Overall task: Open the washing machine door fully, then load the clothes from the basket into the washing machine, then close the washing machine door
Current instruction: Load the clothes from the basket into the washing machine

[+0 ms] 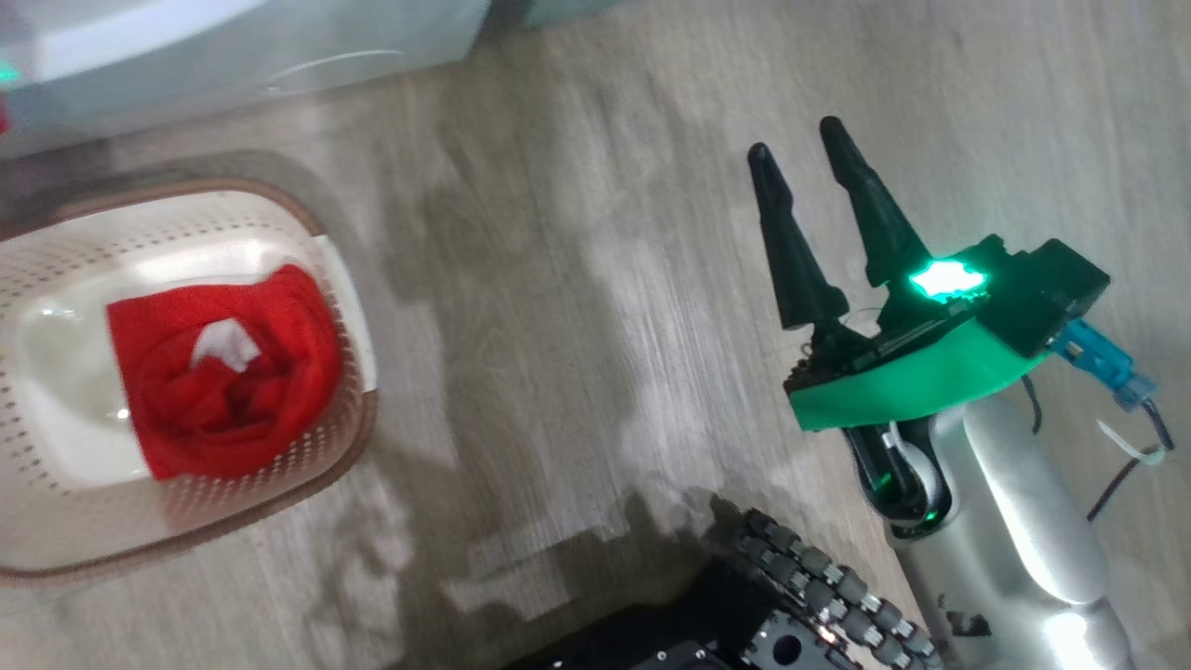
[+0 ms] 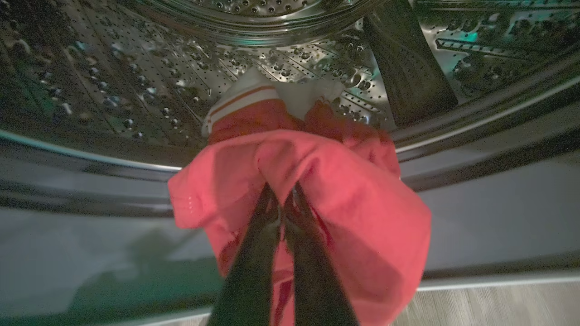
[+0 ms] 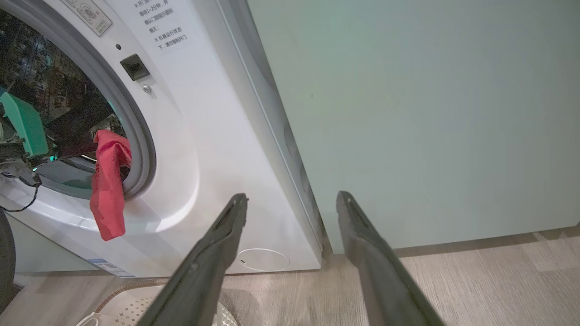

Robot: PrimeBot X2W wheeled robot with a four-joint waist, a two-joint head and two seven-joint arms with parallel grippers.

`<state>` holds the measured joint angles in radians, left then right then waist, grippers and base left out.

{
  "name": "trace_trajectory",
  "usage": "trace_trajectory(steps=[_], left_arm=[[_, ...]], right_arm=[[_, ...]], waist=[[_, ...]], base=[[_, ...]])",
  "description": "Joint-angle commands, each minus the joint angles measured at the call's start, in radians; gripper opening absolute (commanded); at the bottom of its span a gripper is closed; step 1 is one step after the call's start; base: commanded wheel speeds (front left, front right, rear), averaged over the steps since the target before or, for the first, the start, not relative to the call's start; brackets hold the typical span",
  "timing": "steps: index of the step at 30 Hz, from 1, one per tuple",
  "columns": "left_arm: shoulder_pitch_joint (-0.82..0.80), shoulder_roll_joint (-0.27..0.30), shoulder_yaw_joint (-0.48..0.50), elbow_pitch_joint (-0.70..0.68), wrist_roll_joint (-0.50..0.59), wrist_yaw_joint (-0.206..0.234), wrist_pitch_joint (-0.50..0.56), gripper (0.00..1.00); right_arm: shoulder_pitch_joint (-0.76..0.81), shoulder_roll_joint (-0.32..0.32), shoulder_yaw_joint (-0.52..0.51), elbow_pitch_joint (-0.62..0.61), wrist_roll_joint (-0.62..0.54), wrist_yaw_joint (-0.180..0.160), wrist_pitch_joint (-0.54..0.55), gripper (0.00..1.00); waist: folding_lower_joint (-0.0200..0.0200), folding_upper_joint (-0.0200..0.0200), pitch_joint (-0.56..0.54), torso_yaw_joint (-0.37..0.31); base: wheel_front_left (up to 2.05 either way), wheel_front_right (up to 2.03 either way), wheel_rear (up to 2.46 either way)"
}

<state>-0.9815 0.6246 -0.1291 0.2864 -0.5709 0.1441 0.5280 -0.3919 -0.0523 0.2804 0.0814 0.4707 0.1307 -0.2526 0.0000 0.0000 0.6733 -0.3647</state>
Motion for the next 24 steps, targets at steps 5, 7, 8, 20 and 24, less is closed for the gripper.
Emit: trace_trajectory(steps=[5,7,8,20,24], left_arm=[[-0.14,0.088,0.038,0.056,0.03,-0.007,-0.011,0.0],[-0.176,0.096,0.039,0.082,0.038,-0.006,-0.023,0.0],[-0.195,0.1,0.04,0.095,0.042,-0.005,-0.03,0.0],[-0.389,0.125,0.068,0.193,0.088,-0.004,-0.245,0.0],[-0.434,0.13,0.063,0.208,0.107,-0.015,-0.317,0.0]], right_arm=[[0.008,0.002,0.044,-0.052,0.041,0.0,-0.009,1.0],[0.006,0.002,0.053,-0.06,0.053,0.0,-0.009,1.0],[0.005,0.002,0.058,-0.064,0.059,0.0,-0.009,1.0],[0.0,0.002,0.093,-0.094,0.104,0.0,-0.009,1.0],[0.0,0.002,0.101,-0.099,0.11,0.0,-0.009,1.0]], waist=[[0.0,0.0,0.064,-0.078],[0.0,0.0,0.078,-0.096],[0.0,0.0,0.086,-0.105],[0.0,0.0,0.147,-0.179],[0.0,0.0,0.157,-0.186]], base=[[0.0,0.0,0.0],[0.0,0.0,0.0],[0.0,0.0,0.0],[0.0,0.0,0.0],[0.0,0.0,0.0]])
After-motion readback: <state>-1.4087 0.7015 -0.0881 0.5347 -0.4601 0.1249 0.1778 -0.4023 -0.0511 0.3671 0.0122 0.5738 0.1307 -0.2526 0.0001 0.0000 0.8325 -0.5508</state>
